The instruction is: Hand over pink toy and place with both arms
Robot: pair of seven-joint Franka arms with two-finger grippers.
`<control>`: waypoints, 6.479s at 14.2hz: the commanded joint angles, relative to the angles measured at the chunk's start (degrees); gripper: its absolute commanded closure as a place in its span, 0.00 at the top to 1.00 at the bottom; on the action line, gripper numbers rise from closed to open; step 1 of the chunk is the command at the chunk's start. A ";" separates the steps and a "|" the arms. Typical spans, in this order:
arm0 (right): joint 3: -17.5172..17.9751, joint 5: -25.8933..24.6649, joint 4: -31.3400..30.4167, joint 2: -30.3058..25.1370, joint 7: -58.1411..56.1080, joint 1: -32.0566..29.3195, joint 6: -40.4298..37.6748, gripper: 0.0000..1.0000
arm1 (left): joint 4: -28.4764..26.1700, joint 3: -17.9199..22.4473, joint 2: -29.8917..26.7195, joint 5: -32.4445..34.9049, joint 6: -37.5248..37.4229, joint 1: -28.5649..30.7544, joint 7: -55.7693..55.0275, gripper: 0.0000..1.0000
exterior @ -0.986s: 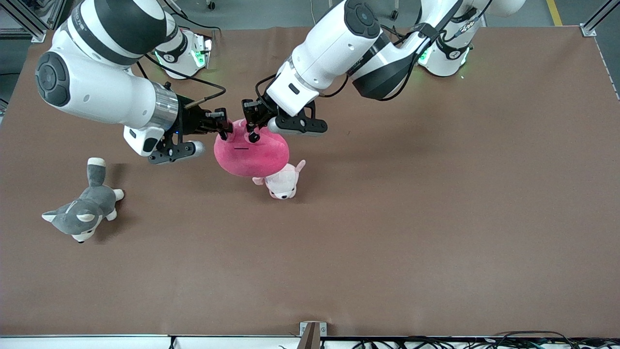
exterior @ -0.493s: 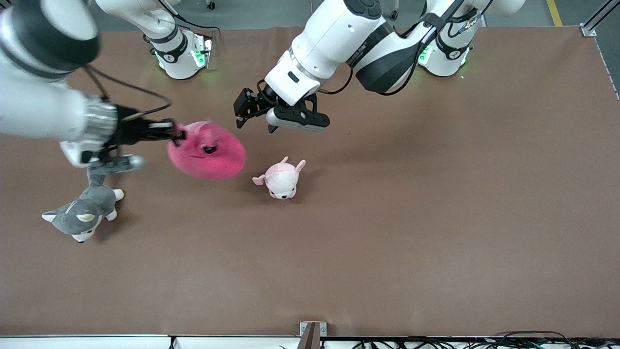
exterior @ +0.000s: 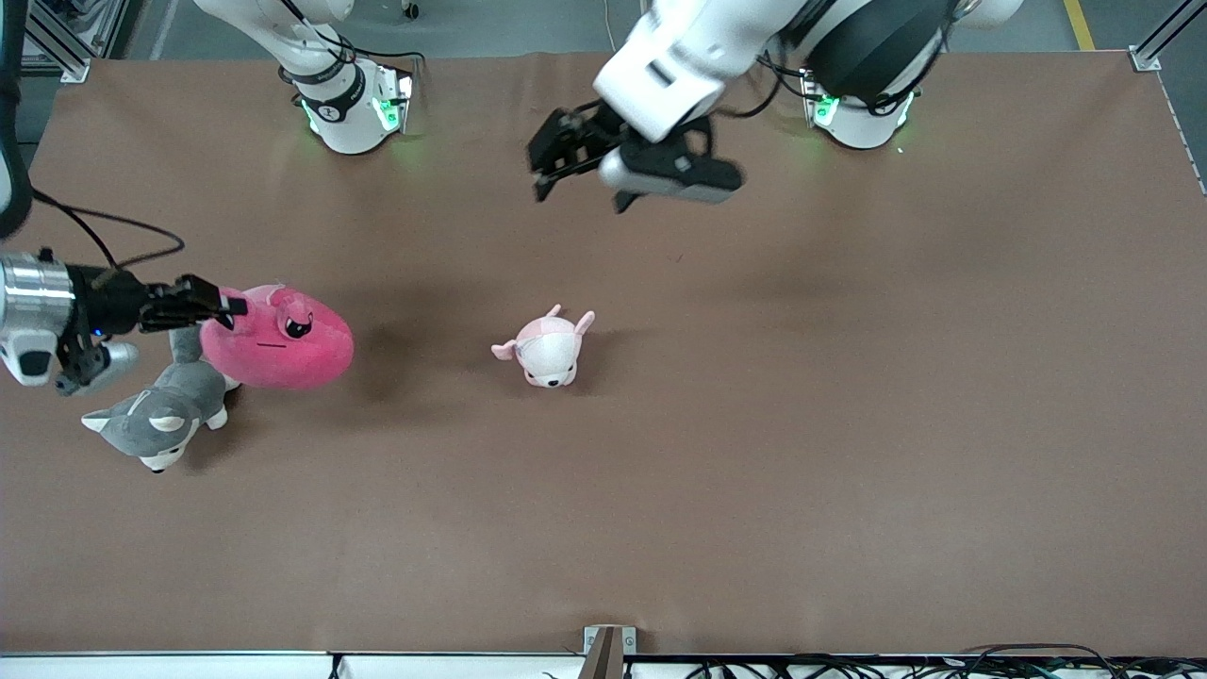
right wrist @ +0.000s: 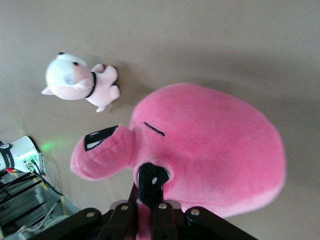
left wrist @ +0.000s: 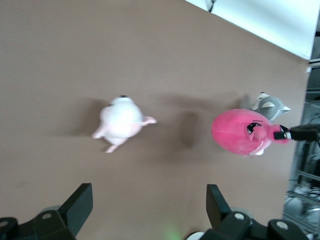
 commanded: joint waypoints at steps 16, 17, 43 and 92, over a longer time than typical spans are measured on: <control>1.56 8.89 2.45 13.65 -15.14 -0.61 3.71 0.00 | -9.89 -0.09 -10.52 13.49 -18.32 42.57 52.30 1.00; 1.56 8.89 2.45 13.65 -15.32 -0.61 2.93 0.00 | -10.24 -0.09 -10.52 13.49 -18.23 43.36 53.53 1.00; 1.04 0.47 13.70 7.34 -0.66 -0.97 -1.83 1.00 | -9.80 0.87 -9.65 13.40 -16.74 41.62 53.54 1.00; 1.48 -29.26 -8.71 -23.17 25.02 3.52 13.73 1.00 | -15.70 20.65 -13.34 9.01 -18.84 21.49 50.03 1.00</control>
